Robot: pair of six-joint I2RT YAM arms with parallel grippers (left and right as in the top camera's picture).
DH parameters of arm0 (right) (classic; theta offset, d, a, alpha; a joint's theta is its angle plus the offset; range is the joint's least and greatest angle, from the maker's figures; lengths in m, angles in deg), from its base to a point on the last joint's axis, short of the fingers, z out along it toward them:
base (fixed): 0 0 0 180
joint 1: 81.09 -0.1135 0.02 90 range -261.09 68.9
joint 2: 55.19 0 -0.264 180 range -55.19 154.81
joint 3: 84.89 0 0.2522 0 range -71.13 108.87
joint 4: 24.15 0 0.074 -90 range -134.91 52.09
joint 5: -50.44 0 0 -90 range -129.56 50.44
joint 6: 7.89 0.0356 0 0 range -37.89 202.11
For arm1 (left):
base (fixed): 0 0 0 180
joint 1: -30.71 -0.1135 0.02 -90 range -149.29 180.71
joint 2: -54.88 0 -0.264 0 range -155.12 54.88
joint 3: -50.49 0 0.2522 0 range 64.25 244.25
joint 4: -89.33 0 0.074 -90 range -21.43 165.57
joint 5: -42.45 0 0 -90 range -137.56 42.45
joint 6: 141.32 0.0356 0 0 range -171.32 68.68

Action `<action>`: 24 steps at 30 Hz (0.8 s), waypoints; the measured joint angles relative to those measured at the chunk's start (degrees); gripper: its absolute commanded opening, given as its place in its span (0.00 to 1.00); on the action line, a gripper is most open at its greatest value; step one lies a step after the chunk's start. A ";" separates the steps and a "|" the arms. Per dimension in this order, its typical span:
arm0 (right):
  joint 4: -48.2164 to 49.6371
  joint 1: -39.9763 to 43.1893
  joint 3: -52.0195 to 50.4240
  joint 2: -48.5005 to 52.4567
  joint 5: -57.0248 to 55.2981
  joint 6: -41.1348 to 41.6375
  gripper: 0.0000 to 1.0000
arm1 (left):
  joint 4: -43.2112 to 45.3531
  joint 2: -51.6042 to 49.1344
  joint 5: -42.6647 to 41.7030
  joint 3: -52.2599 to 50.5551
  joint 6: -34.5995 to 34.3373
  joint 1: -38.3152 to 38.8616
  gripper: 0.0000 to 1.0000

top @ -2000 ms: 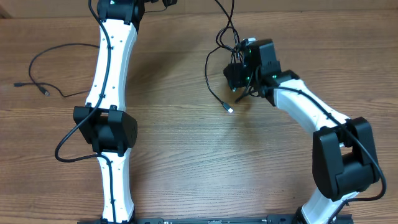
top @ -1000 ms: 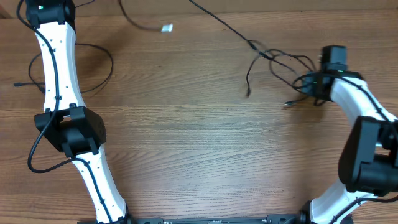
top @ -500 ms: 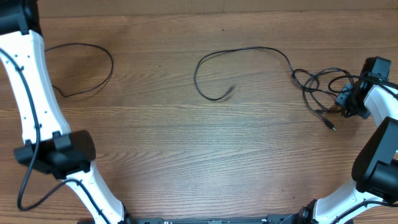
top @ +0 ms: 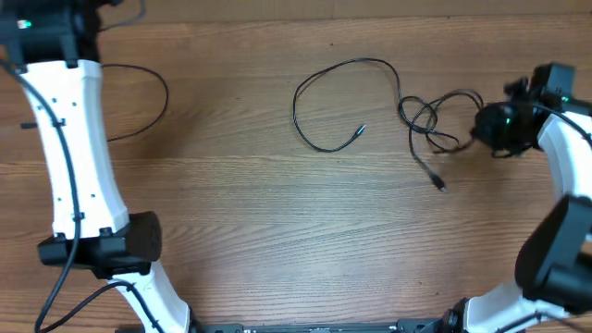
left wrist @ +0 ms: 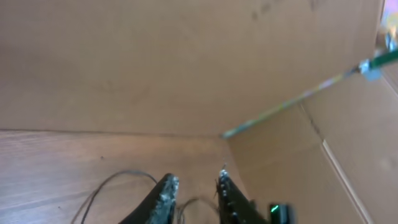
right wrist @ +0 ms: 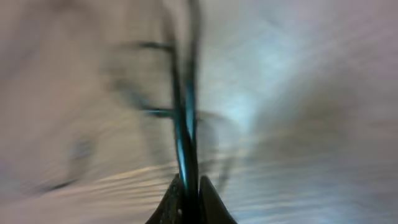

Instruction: Untangle cables

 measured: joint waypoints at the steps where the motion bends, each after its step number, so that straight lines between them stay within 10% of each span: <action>1: 0.00 -0.55 0.55 -1.81 2.36 -0.57 0.04 | -0.48 0.00 0.33 0.00 0.98 1.20 0.53; 7: 0.07 -4.15 2.49 -13.22 11.89 -2.47 0.04 | -7.37 -0.02 4.24 0.00 8.74 10.38 1.00; 24: 1.51 -5.01 3.48 -20.79 30.69 0.48 0.04 | -18.25 -14.32 11.98 0.02 18.99 25.35 0.98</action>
